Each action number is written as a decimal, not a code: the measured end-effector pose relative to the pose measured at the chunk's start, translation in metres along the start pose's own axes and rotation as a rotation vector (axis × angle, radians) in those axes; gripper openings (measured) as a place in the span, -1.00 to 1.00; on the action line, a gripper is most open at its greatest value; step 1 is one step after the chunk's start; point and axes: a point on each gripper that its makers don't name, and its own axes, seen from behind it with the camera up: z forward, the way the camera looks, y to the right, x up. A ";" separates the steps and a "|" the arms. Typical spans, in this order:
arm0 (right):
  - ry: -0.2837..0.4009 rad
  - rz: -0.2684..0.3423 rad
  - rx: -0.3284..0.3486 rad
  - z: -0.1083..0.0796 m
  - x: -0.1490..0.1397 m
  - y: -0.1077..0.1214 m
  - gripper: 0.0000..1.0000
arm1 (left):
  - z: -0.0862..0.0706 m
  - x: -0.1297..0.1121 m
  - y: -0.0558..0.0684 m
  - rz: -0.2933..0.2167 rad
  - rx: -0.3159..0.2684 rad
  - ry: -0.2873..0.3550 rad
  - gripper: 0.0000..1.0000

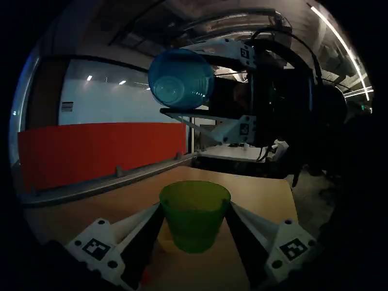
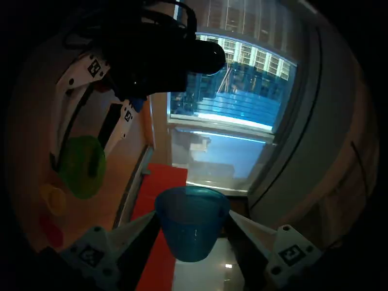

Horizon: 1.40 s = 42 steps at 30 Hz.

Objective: Pour water

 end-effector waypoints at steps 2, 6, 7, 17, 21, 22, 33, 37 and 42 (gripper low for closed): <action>0.002 -0.011 0.001 -0.001 0.002 0.000 0.75 | 0.000 0.000 0.000 -0.001 0.000 0.001 0.69; 0.004 -0.012 0.004 -0.002 0.003 -0.001 0.75 | -0.001 0.001 -0.001 0.000 0.004 0.002 0.70; 0.005 -0.006 0.006 -0.002 0.003 -0.001 0.75 | -0.001 0.002 -0.001 0.001 0.004 0.002 0.69; 0.028 0.167 0.025 -0.012 0.001 -0.006 0.75 | -0.004 0.003 0.000 0.007 0.003 0.002 0.69; 0.032 0.298 0.027 -0.015 -0.006 -0.005 0.75 | -0.004 0.004 0.000 0.011 0.006 0.003 0.69; 0.034 0.330 0.026 -0.016 -0.007 -0.005 0.75 | -0.004 0.004 0.000 0.011 0.006 0.004 0.69; 0.055 0.707 0.042 -0.027 -0.007 -0.010 0.75 | -0.004 0.006 -0.001 0.020 0.011 0.004 0.69; 0.061 0.845 0.061 -0.029 0.000 -0.015 0.76 | -0.003 0.007 0.000 0.025 0.011 0.004 0.69; 0.082 1.052 0.092 -0.032 0.012 -0.016 0.75 | -0.002 0.008 -0.001 0.030 0.016 0.005 0.69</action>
